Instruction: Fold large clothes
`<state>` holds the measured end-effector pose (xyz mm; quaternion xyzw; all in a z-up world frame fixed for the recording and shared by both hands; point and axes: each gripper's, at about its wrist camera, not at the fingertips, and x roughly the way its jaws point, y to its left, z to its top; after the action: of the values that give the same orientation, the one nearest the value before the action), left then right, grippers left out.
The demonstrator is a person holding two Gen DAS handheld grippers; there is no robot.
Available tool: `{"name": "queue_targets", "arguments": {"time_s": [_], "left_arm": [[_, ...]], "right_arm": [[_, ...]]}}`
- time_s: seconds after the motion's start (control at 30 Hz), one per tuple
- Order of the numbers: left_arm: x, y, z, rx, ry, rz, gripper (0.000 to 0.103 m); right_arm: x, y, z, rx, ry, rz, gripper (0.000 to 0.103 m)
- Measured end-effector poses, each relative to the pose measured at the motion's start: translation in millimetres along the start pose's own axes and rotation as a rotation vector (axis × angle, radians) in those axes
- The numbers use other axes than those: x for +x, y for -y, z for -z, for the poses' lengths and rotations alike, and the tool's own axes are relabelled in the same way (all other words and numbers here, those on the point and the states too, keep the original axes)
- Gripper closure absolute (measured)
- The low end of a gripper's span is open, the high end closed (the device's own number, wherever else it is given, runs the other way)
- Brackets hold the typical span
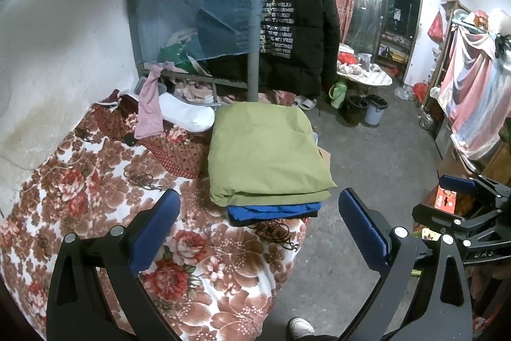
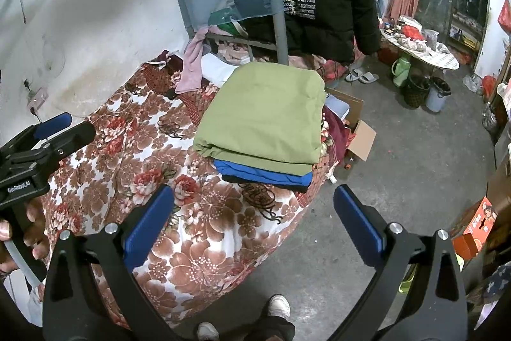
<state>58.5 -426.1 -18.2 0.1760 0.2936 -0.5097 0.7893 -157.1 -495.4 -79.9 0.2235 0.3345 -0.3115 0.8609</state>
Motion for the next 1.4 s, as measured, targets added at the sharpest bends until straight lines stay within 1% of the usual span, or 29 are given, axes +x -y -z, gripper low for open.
{"name": "queue_targets", "arguments": {"time_s": [0.2, 0.33, 0.57, 0.87, 0.97, 1.4], "left_arm": [[1, -1, -1, -0.003, -0.015, 0.016, 0.005], [1, -2, 0, 0.0, -0.018, 0.011, 0.005], [0, -1, 3, 0.0, -0.016, 0.007, 0.005], [0, -1, 4, -0.005, -0.018, 0.01, 0.005], [-1, -2, 4, -0.015, -0.024, 0.014, 0.005], [-8, -4, 4, -0.024, -0.014, 0.02, 0.005]], "right_arm": [[-4, -1, 5, 0.011, 0.001, 0.002, 0.005], [-1, -3, 2, 0.004, 0.0, 0.0, 0.005], [5, -5, -1, -0.001, -0.01, -0.007, 0.005], [4, -3, 0, -0.001, -0.009, -0.006, 0.005], [5, -3, 0, 0.01, -0.013, -0.02, 0.005], [7, -6, -3, 0.032, -0.02, -0.022, 0.005]]}}
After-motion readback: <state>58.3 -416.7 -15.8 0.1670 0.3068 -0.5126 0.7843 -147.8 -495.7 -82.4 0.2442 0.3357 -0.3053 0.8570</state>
